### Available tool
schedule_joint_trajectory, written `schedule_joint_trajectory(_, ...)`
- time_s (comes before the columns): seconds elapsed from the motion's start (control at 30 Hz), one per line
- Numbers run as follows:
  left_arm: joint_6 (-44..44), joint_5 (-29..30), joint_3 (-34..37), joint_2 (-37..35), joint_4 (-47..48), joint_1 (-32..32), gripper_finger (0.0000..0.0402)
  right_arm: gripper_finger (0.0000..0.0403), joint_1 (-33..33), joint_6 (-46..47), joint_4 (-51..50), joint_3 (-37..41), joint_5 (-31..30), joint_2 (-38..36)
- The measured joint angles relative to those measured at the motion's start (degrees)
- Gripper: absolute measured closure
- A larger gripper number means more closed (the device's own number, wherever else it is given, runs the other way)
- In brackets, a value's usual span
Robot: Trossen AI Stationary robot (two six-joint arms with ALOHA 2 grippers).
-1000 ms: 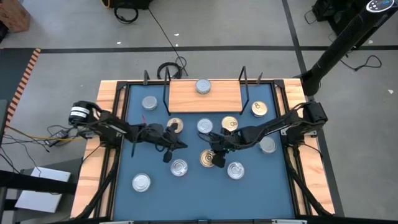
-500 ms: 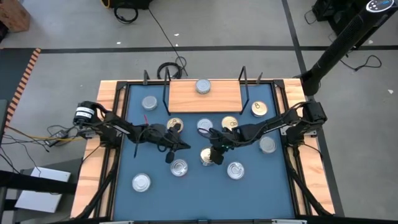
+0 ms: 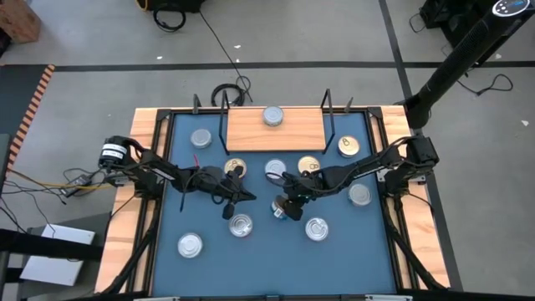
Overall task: Stack canned seafood by type on shelf
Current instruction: Put the blue tuna can on the shelf
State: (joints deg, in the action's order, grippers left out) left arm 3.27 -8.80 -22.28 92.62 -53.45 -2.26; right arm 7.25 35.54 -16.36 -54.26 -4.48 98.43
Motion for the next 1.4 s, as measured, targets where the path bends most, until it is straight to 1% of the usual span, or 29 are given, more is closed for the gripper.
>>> schedule_joint_trajectory(0.23, 0.0, 0.0, 0.0, 0.0, 0.0, 0.0, 0.0396, 0.0358, -0.9, -1.5, -1.3, 0.0, -0.5, 0.0)
schedule_joint_trajectory(0.37, 0.0, -0.1, 0.0, 0.0, 0.0, 0.0, 0.0396, 0.035, -1.5, -4.5, -1.4, 0.0, -0.6, 0.0)
schedule_joint_trajectory(0.63, 0.0, -0.1, 0.0, 0.0, 0.0, 0.0, 0.0396, 0.0345, -2.9, -8.4, -1.4, -0.1, -0.5, -0.1)
schedule_joint_trajectory(0.97, 0.0, -0.1, 0.0, 0.0, 0.1, 0.0, 0.0396, 0.0335, -3.3, -10.7, -1.0, -0.1, -0.4, -0.1)
schedule_joint_trajectory(1.1, -0.4, -0.3, 0.0, 0.0, 0.1, 0.0, 0.0396, 0.0351, -2.1, -11.9, 2.6, -0.1, -0.4, -0.1)
schedule_joint_trajectory(1.27, -2.0, -2.7, 0.0, -0.1, -1.3, 0.0, 0.0396, 0.0393, 0.5, -13.8, 7.8, -0.1, -0.4, -0.1)
schedule_joint_trajectory(1.4, -3.1, -3.6, 0.0, -0.1, -1.3, 0.0, 0.0396, 0.0391, 1.9, -14.3, 8.9, -0.1, -0.3, -0.1)
